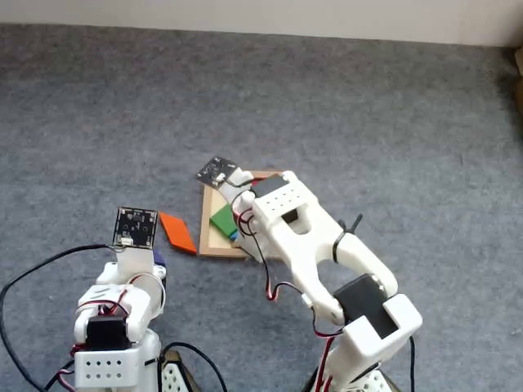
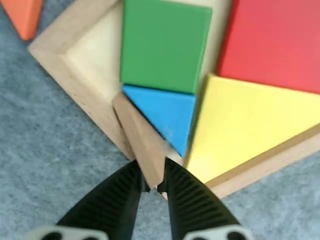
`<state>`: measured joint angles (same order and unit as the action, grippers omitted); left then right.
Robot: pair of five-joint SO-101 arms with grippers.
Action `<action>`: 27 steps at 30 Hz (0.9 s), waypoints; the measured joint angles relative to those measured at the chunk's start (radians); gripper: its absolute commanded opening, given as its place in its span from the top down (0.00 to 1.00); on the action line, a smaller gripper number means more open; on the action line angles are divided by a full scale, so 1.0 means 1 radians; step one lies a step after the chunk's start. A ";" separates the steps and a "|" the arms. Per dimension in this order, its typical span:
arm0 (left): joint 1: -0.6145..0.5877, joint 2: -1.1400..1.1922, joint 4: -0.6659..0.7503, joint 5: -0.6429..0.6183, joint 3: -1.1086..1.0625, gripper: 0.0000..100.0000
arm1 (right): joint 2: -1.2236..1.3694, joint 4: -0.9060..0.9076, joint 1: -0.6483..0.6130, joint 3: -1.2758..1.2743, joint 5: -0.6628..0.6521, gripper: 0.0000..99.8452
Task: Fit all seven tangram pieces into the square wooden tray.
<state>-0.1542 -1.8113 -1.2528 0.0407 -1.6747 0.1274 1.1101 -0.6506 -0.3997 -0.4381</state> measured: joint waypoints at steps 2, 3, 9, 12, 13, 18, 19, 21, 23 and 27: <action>0.000 0.000 0.000 0.000 0.000 0.97 | -0.028 0.025 -0.002 -0.006 0.000 0.98; 0.000 0.000 0.000 0.000 0.000 0.97 | -0.049 0.025 -0.003 -0.006 0.000 0.98; 0.000 0.000 0.000 0.000 0.000 0.97 | -0.120 0.025 -0.005 -0.006 0.000 0.89; 0.000 0.000 0.000 0.000 0.000 0.97 | -0.120 0.025 -0.005 -0.006 0.000 0.83; 0.000 0.000 0.000 0.000 0.000 0.97 | -0.118 0.025 -0.005 -0.006 0.000 0.83; 0.000 0.000 0.000 0.000 0.000 0.97 | -0.118 0.025 -0.005 -0.006 0.000 0.83; 0.000 0.000 0.000 0.000 0.000 0.97 | -0.118 0.025 -0.005 -0.006 0.000 0.83; 0.000 0.000 0.000 0.000 0.000 0.97 | -0.118 0.025 -0.006 -0.006 0.000 0.83; 0.000 0.000 0.000 0.000 0.000 0.97 | -0.118 0.025 -0.021 -0.006 0.000 0.83; 0.000 0.000 0.000 0.000 0.000 0.97 | -0.118 0.025 -0.074 -0.006 0.000 0.83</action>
<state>-0.1542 -1.8113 -1.2528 0.0407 -1.6747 0.0092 1.1347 -0.7242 -0.4058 -0.4381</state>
